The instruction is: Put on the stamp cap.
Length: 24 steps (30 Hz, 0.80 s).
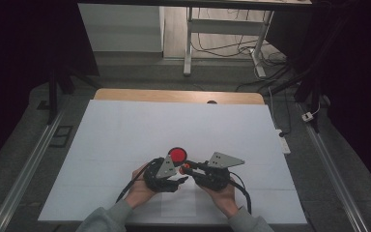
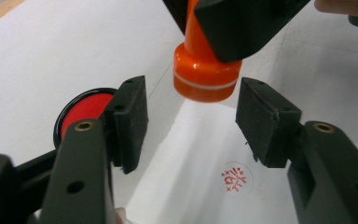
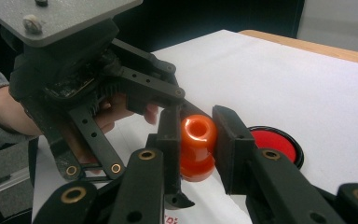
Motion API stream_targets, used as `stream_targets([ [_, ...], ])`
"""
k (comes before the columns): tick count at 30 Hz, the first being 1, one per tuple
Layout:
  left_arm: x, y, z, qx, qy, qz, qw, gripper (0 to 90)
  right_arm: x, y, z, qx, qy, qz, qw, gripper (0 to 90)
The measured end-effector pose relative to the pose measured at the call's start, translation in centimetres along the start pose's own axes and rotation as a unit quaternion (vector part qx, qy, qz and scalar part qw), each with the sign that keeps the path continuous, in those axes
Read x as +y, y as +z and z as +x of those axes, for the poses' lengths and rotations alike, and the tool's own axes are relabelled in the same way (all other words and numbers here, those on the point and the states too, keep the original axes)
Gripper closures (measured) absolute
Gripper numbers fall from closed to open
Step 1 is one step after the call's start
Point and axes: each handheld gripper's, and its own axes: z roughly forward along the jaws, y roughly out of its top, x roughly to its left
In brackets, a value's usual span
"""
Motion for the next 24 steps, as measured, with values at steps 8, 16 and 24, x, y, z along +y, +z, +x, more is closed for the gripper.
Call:
stream_targets([
  [8, -0.3, 0.0, 0.4, -0.002, -0.017, 0.011, 0.9998, 36.0, 0.1, -0.2, -0.2, -0.003, 0.000, -0.002, 1.0000, 72.4],
  [16, -0.6, -0.5, 0.7, 0.001, -0.034, 0.018, 0.9993, 31.4, 0.1, -0.4, -0.3, -0.008, -0.001, -0.004, 1.0000, 72.4],
  [24, -1.2, -1.4, 1.2, 0.003, -0.043, 0.020, 0.9988, 30.9, 0.2, -0.6, -0.5, -0.013, -0.001, -0.006, 0.9999, 72.4],
])
